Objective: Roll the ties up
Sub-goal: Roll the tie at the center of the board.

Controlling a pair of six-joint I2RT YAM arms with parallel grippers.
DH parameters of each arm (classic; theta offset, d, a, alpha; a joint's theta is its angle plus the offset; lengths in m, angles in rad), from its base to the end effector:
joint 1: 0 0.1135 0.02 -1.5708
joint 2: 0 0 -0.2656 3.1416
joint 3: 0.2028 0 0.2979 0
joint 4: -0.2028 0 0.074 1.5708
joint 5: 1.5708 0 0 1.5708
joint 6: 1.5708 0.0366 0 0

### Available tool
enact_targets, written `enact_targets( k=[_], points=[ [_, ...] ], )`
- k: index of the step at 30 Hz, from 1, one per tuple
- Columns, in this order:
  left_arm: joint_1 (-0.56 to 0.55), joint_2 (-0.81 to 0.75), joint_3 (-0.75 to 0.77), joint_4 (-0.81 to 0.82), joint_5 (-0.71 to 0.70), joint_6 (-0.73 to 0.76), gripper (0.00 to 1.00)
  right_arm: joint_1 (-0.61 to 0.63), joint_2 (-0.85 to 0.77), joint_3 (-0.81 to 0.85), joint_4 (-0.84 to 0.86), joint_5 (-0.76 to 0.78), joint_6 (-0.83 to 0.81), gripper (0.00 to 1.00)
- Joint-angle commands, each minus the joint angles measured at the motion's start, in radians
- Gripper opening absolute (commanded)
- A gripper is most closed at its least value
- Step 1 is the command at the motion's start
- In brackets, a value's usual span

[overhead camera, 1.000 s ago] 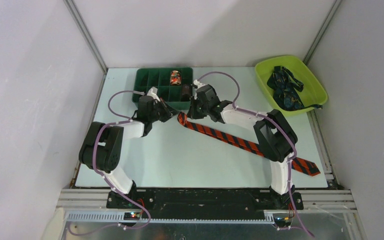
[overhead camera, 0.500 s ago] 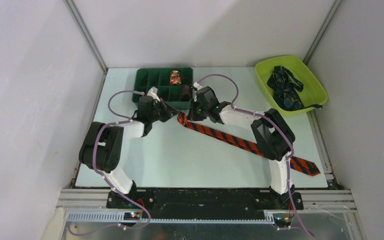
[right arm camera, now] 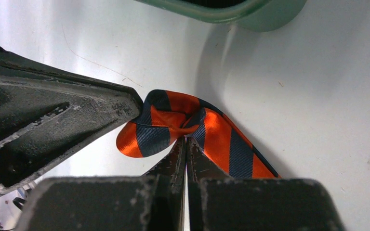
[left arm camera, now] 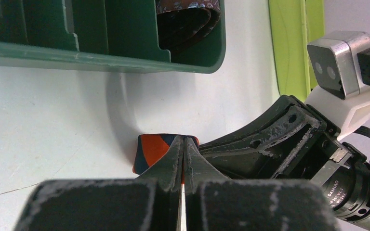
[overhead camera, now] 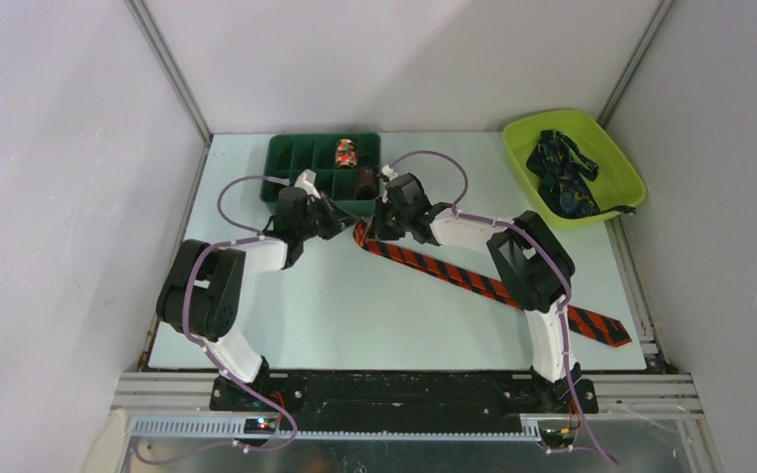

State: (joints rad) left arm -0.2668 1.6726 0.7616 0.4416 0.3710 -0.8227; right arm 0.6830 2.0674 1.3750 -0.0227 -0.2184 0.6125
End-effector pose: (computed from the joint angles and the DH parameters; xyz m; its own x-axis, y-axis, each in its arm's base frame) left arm 0.3531 -0.1103 0.1350 -0.7055 -0.5153 -0.4865 0.0595 0.6410 -0.7653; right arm 0.3769 0.3168 0.1350 -0.8433 0.0374 -0.5361 -0.3155 0.7730 0.5503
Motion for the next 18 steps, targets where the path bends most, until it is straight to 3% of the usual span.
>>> enact_targets(
  k=[1,18],
  points=[
    [-0.015,-0.002,0.035,0.022,0.015,-0.004,0.00,-0.009,0.017,0.002,0.074,-0.034,0.018,0.00],
    [-0.045,0.033,0.018,0.048,0.020,-0.009,0.00,-0.028,-0.031,-0.102,0.205,-0.055,0.052,0.00]
  ],
)
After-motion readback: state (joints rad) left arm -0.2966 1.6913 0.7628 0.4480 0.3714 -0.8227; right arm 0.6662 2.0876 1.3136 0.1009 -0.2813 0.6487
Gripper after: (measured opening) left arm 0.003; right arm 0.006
